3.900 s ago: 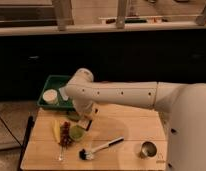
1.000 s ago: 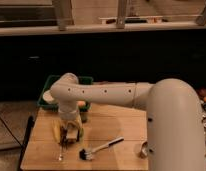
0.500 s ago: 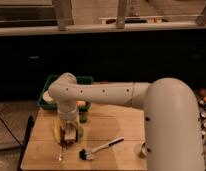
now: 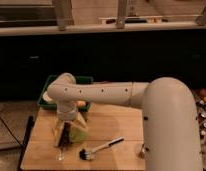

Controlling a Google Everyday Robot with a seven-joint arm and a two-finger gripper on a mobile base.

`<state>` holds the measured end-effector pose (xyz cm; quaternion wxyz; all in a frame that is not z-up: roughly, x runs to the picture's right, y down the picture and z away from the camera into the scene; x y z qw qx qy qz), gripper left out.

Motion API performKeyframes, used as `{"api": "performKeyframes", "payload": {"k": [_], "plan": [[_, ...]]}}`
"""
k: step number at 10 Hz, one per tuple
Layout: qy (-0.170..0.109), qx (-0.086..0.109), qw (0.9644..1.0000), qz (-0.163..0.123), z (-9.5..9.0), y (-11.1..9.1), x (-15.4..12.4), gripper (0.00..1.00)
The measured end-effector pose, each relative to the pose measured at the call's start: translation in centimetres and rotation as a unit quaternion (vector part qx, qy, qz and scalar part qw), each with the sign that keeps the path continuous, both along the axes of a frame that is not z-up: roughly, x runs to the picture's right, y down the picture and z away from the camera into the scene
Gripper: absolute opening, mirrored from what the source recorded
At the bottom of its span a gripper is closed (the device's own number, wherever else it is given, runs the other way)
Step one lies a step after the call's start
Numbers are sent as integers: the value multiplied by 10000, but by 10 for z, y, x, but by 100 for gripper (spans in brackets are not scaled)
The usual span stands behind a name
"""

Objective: Place eraser in plastic cup

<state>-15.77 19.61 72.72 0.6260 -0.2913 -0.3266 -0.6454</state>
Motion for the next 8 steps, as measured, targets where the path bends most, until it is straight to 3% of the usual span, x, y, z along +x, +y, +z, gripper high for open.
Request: {"api": "performKeyframes", "payload": {"k": [5, 8], "plan": [[-24, 85, 10000, 20, -5, -7, -1, 80], [-86, 235, 9994, 245, -14, -20, 3, 80]]}}
